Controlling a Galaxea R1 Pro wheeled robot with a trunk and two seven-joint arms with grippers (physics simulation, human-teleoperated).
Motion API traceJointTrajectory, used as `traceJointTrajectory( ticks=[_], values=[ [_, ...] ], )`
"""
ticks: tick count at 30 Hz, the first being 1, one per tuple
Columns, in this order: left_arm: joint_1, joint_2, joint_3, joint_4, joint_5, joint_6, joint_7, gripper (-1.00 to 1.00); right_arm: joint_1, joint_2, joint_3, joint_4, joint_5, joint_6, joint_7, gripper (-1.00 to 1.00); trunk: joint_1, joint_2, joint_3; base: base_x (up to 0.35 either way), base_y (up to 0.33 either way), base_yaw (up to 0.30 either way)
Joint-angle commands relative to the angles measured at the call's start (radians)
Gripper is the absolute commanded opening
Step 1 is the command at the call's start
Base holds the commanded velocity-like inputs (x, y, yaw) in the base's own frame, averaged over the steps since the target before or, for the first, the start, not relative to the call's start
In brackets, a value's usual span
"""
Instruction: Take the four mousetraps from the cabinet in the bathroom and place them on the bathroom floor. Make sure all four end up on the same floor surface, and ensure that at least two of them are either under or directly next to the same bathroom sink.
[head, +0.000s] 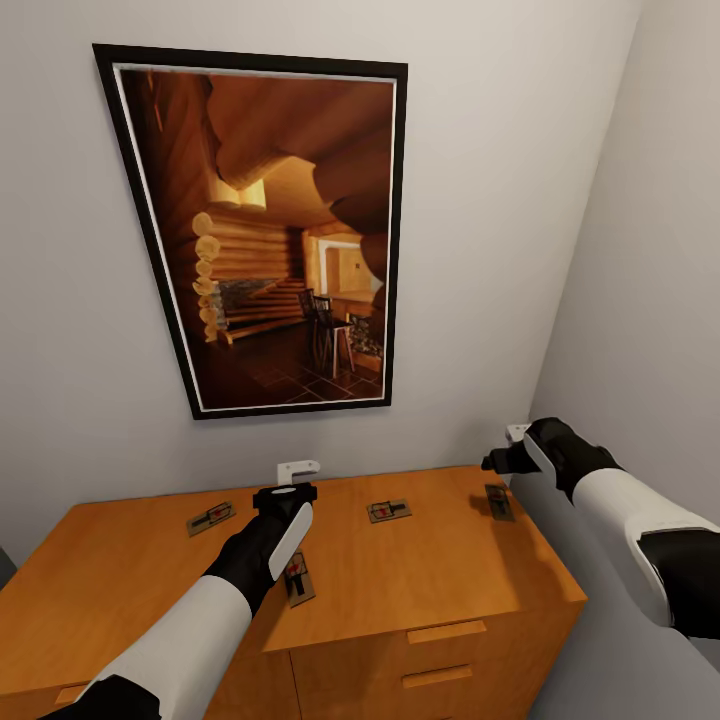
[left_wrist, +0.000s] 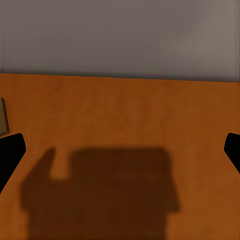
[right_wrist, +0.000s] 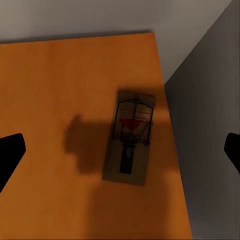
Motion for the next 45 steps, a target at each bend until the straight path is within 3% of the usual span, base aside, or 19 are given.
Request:
traceJointTrajectory(
  ticks=[1,5,10,16,34,45],
  values=[
    [-0.001,0.000,-0.002,-0.001,0.007,0.003,0.008,1.00,-0.001,-0.001,0.008,0.001,-0.008,0.005,0.001,1.00,0.001,-0.002,-0.002,0.000,0.000,0.000],
    [-0.001,0.000,-0.002,-0.001,0.007,0.002,0.008,1.00,-0.001,0.000,0.005,0.012,-0.018,0.003,0.001,1.00,0.001,-0.002,-0.002,0.000,0.000,0.000],
    [-0.001,0.000,-0.002,-0.001,0.007,0.001,0.008,1.00,-0.001,-0.001,-0.004,0.017,-0.067,0.001,0.001,1.00,0.001,-0.002,-0.002,0.000,0.000,0.000],
    [-0.001,0.000,-0.002,-0.001,0.007,0.001,0.008,1.00,-0.001,-0.001,-0.008,0.019,-0.093,-0.003,-0.003,1.00,0.001,-0.002,-0.002,0.000,0.000,0.000],
    [-0.001,0.000,-0.002,-0.001,0.007,0.000,0.007,1.00,-0.001,-0.003,-0.012,0.019,-0.099,-0.008,-0.011,1.00,0.001,-0.002,-0.002,0.080,0.054,0.000],
    [-0.001,0.000,-0.002,0.000,0.007,0.000,0.007,1.00,-0.001,-0.020,-0.012,0.019,-0.097,-0.010,-0.014,1.00,0.001,-0.002,-0.002,0.009,0.005,0.000]
  ],
)
